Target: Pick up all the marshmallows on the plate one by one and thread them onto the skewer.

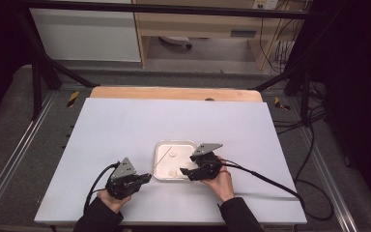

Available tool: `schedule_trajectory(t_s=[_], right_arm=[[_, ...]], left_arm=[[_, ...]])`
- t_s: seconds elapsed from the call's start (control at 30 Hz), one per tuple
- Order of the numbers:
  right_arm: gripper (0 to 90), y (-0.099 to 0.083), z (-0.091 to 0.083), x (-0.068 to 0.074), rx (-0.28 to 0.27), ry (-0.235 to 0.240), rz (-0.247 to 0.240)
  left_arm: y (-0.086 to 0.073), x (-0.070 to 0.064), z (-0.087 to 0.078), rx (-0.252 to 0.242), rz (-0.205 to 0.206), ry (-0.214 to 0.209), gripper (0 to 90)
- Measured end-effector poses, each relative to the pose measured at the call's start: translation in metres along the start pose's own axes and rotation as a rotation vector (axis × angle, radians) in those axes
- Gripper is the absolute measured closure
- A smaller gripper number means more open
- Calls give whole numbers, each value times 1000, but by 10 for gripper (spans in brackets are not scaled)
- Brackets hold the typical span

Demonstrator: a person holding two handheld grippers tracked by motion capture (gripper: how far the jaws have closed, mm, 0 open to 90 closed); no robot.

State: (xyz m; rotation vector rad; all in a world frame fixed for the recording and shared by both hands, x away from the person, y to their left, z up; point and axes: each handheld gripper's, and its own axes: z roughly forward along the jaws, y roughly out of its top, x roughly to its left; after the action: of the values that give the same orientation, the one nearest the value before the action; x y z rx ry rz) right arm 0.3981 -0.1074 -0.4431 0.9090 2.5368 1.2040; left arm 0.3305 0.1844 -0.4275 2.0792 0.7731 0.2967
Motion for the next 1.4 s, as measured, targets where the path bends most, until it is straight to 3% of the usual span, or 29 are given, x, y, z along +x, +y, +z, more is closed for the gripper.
schedule_trajectory(t_s=[0.33, 0.63, 0.83, 1.07, 1.4], right_arm=[[583, -5, 6, 2, 41, 1, -30], [676, -6, 5, 4, 39, -13, -64], [706, -5, 3, 4, 33, -7, -44], [707, 5, -15, 2, -24, 31, -4], [705, 19, -44, 0, -148, 107, 68]], left_arm=[[0, -2, 0, -4, 0, -6, 883], [1, -4, 1, 0, 7, -8, 882], [1, -6, 1, -4, 11, -11, 882], [1, -8, 1, -13, 12, -18, 882], [1, -11, 2, -29, 14, -22, 883]])
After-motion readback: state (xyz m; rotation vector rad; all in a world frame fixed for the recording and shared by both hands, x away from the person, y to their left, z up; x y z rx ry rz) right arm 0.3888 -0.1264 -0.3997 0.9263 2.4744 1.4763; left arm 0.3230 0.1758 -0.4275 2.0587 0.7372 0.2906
